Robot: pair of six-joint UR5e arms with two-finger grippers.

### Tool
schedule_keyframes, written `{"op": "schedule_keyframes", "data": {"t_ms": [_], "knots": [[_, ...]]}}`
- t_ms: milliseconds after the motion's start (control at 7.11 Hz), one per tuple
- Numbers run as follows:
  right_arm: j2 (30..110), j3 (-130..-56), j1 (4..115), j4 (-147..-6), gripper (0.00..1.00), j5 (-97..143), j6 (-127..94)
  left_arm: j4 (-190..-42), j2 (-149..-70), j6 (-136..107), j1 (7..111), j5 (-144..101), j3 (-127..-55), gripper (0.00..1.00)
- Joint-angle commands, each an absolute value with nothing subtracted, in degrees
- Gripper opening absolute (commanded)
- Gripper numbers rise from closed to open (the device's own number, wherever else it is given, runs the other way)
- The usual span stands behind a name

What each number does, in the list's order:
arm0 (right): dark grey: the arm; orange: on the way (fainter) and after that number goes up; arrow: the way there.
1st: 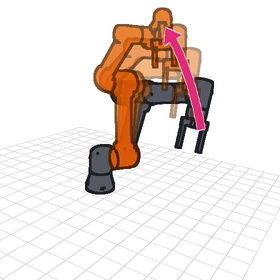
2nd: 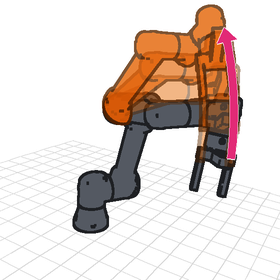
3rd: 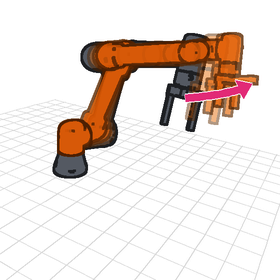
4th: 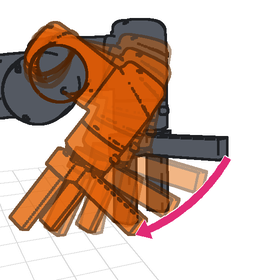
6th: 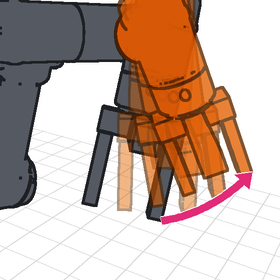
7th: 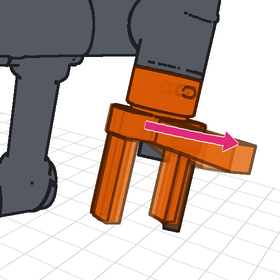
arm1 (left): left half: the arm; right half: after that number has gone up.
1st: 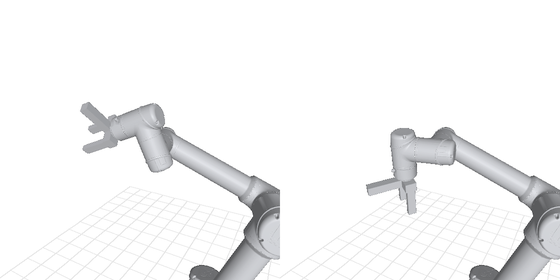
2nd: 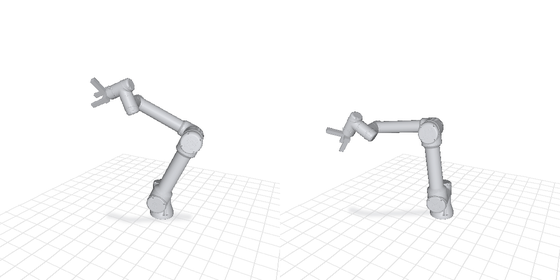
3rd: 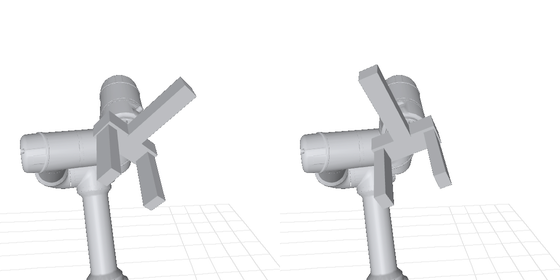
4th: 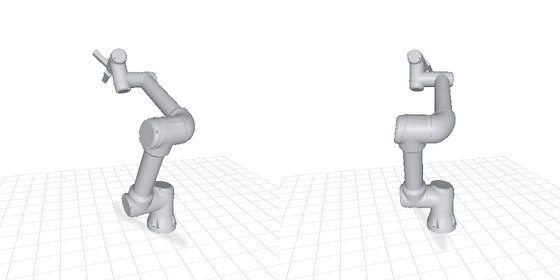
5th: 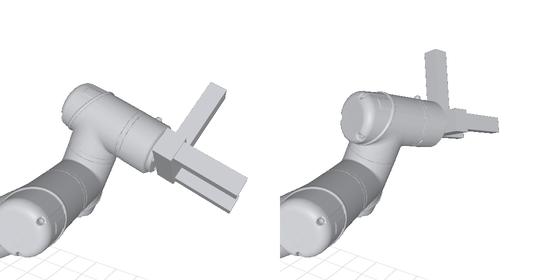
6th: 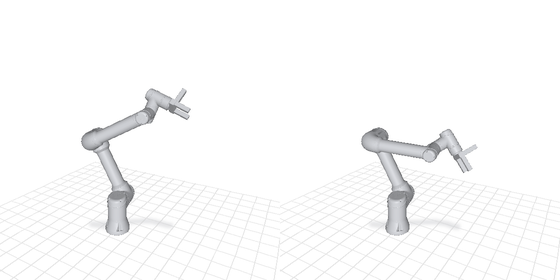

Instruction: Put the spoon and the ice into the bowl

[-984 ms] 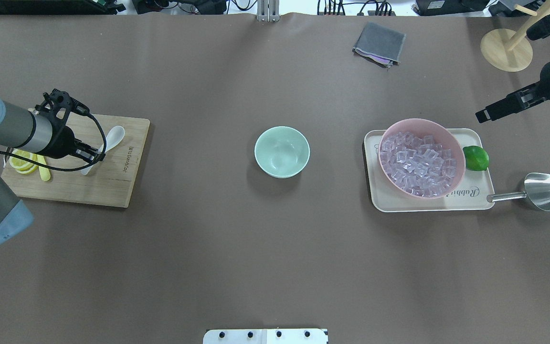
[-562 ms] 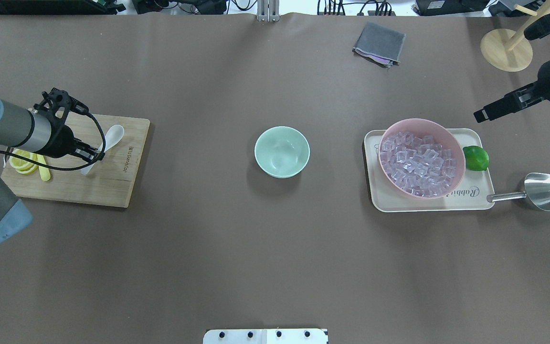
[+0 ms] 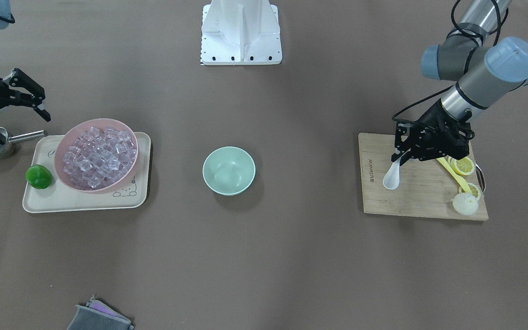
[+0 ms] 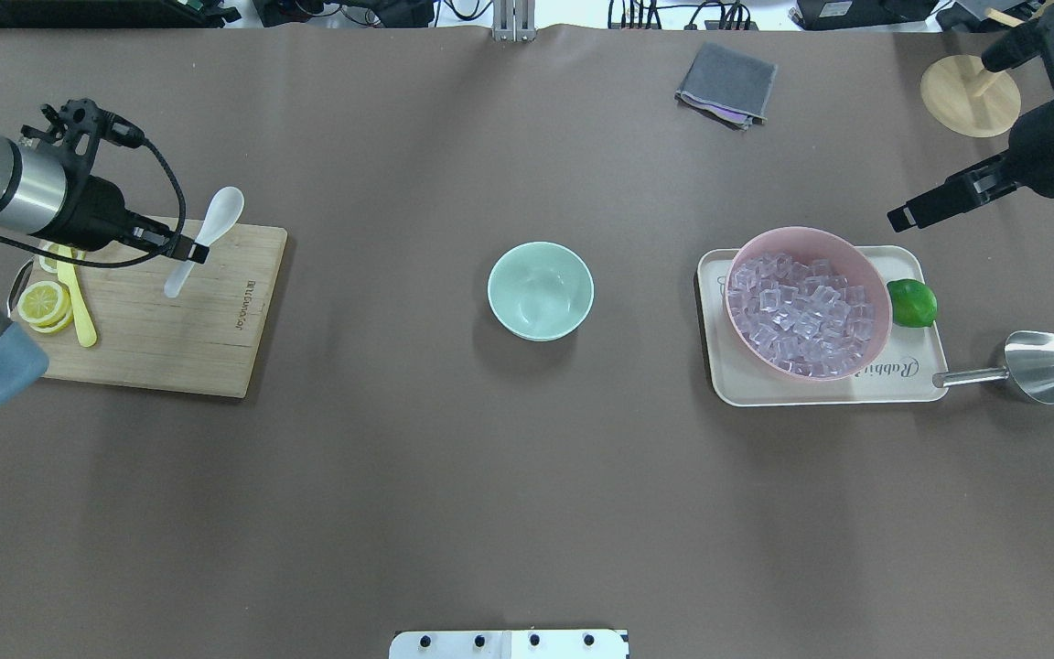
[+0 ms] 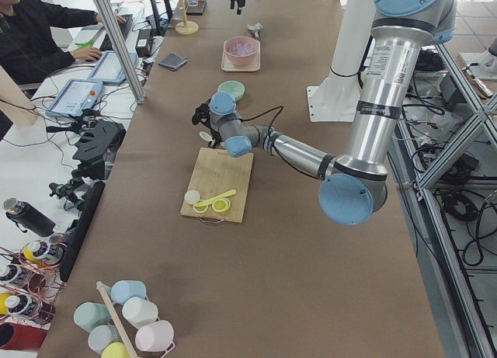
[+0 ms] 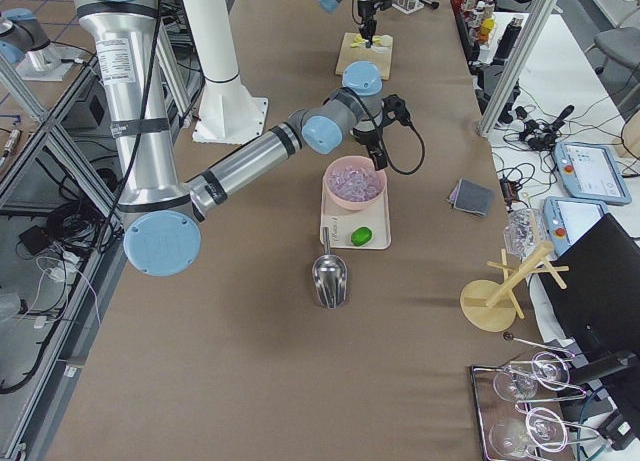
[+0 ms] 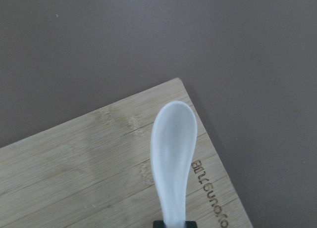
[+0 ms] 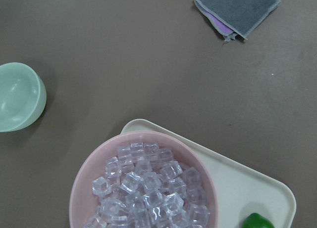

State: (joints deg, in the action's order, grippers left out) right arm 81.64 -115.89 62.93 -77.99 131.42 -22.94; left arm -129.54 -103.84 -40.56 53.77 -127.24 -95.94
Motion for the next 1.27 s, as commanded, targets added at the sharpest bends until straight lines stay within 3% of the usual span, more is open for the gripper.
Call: {"op": "schedule_keyframes", "data": {"t_ms": [0, 422, 1125], "knots": [[81.1, -116.9, 56.6, -78.0, 1.0, 127.4, -23.4, -129.5, -110.5, -52.2, 53.4, -127.1, -95.6, 0.0], [81.9, -116.0, 46.9, -74.6, 1.0, 117.3, -23.8, -129.3, -112.9, -55.5, 51.3, -124.8, -95.0, 0.0], [82.6, -111.8, 45.4, -73.8, 0.97, 116.5, -26.3, -129.3, -114.9, -56.7, 48.8, -122.4, -92.9, 0.0]]}}
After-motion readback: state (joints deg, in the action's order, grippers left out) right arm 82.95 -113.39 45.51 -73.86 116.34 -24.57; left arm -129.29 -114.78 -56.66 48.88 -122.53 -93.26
